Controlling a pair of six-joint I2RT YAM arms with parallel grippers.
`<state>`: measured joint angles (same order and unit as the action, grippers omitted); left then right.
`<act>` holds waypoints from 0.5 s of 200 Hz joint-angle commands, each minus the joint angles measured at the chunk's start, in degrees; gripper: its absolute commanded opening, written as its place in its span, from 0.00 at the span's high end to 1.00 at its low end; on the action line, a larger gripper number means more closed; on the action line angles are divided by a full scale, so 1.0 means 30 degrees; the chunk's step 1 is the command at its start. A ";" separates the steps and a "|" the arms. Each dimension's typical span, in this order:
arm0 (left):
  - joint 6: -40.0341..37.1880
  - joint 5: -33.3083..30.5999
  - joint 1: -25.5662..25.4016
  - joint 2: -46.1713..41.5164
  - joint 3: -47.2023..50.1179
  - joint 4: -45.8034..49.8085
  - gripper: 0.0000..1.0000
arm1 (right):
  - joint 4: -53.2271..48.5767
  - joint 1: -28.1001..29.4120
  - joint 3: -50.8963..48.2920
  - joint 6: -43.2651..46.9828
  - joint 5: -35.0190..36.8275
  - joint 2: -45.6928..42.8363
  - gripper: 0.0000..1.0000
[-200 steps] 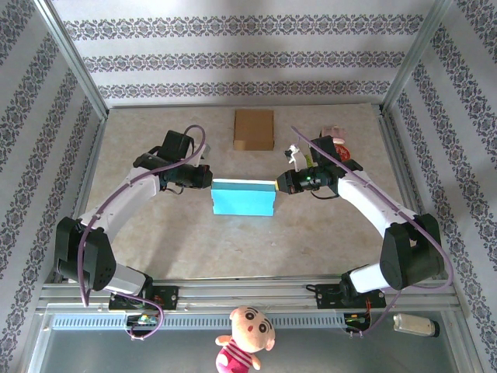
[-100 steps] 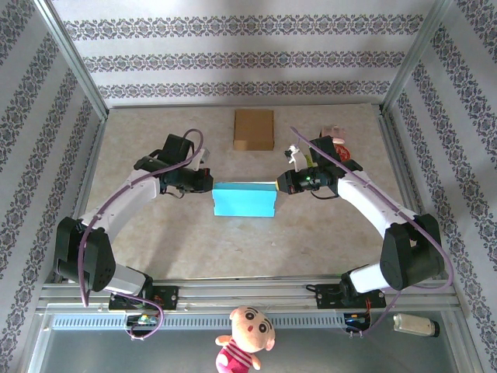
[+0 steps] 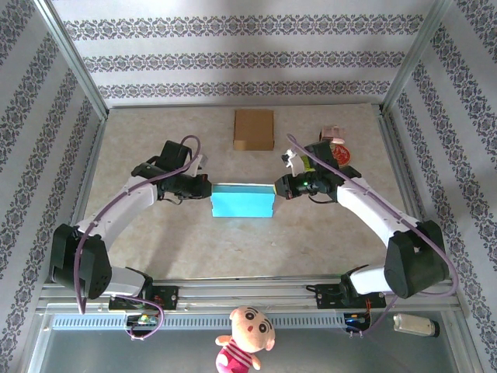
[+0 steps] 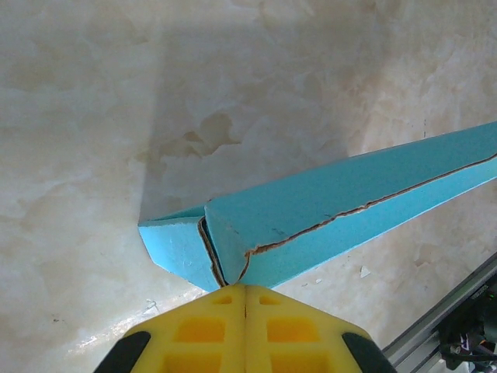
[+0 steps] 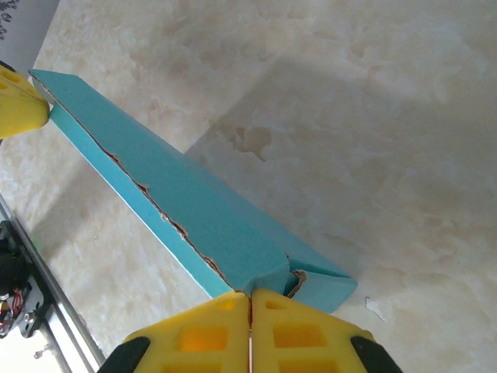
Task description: Fold the paper box
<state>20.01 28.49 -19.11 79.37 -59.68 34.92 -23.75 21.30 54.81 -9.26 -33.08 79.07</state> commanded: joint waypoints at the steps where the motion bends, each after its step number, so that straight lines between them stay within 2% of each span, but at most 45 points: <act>1: 0.0434 0.0261 -0.0250 -0.0490 0.0465 -0.0299 0.91 | -0.0171 0.0684 -0.0662 -0.0066 0.0593 -0.0116 0.92; 52: 0.0774 -0.0790 -0.0251 -0.3047 0.0996 -0.0555 0.81 | 0.0398 0.1451 -0.1417 0.0296 0.2147 -0.0881 0.92; 86: 0.1267 -0.0904 -0.0276 -0.4441 0.1217 -0.0920 0.80 | 0.0659 0.1544 -0.1399 -0.0012 0.2121 -0.1239 0.91; 100: 0.1464 -0.1645 -0.0245 -0.4719 0.1180 -0.0715 0.76 | 0.0593 0.1543 -0.1193 -0.0253 0.1977 -0.1311 0.91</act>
<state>22.44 26.48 -19.18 66.96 -56.77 33.85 -20.64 25.39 51.94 -9.10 -28.51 75.94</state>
